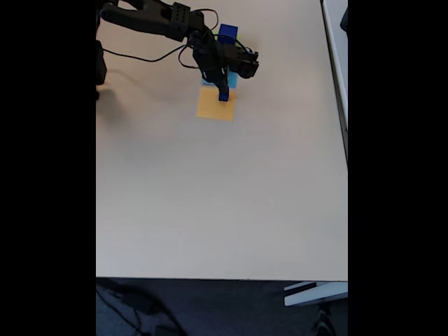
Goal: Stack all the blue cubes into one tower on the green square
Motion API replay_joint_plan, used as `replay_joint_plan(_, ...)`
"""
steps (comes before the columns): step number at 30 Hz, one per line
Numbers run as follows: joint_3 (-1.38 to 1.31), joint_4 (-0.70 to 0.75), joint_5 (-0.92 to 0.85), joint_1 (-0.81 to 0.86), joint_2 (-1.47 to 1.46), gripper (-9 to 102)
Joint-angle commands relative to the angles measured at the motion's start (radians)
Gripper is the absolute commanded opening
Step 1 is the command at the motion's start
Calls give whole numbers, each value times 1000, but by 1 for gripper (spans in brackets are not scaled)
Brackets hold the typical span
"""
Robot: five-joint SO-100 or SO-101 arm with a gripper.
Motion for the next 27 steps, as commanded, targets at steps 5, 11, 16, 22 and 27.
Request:
replay_joint_plan(5, -127, 48, 5, -25, 75, 11)
replay_joint_plan(11, -293, 164, 6, -49, 54, 16)
replay_joint_plan(16, -491, 265, 112, -126, -29, 21)
replay_joint_plan(22, -548, 299, 334, -236, -103, 24)
replay_joint_plan(27, -618, 325, 466, -304, -170, 24)
